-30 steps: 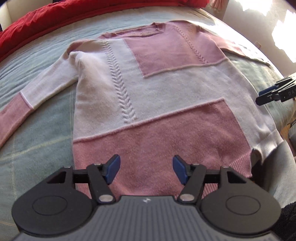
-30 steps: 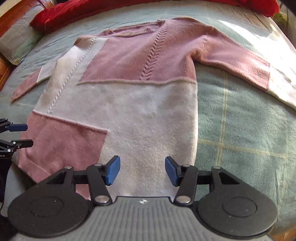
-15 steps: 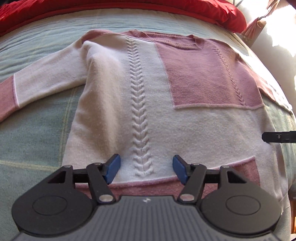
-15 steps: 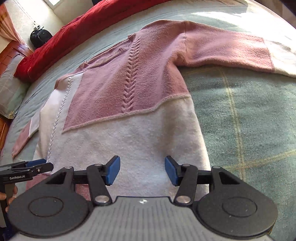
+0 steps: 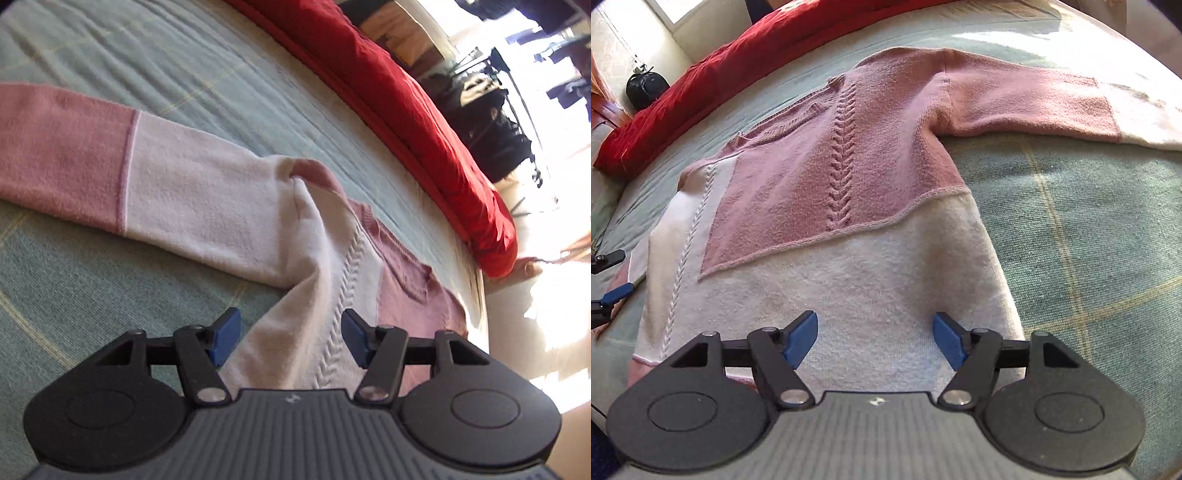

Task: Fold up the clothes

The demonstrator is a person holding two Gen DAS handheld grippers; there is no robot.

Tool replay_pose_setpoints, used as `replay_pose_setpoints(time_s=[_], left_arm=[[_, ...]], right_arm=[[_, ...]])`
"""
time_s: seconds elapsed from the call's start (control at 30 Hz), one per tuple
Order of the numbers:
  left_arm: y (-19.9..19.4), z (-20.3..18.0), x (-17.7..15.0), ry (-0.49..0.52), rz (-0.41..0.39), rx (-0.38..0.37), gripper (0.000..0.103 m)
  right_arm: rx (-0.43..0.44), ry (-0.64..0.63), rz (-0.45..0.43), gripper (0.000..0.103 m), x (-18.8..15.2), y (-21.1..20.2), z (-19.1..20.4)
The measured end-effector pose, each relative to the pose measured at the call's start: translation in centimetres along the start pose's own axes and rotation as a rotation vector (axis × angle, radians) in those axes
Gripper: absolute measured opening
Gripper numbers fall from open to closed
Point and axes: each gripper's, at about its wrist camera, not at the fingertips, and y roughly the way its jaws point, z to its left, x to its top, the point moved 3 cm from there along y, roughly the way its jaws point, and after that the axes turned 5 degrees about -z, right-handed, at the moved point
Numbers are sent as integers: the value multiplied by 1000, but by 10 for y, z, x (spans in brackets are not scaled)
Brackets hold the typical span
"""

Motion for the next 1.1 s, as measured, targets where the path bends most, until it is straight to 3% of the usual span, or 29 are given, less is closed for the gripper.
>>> replay_pose_setpoints(time_s=[0.17, 0.43, 0.5, 0.6, 0.83, 0.93, 1.1], left_arm=[[43, 37, 6, -296, 16, -57, 58], [72, 29, 17, -315, -51, -71, 58], [71, 25, 22, -273, -65, -31, 54], [68, 21, 28, -198, -92, 45, 4], [46, -8, 59, 83, -222, 173, 4], [49, -10, 76, 183, -208, 198, 4], [66, -7, 68, 341, -187, 263, 6]], right_arm=[[13, 13, 0, 77, 2, 1, -3], [-5, 13, -17, 78, 6, 6, 0], [-9, -1, -16, 81, 6, 7, 3], [-23, -28, -15, 84, 5, 9, 8], [-38, -65, -6, 85, 4, 10, 12], [-35, -65, -4, 85, 5, 11, 12], [-42, -76, 0, 86, 5, 11, 13]])
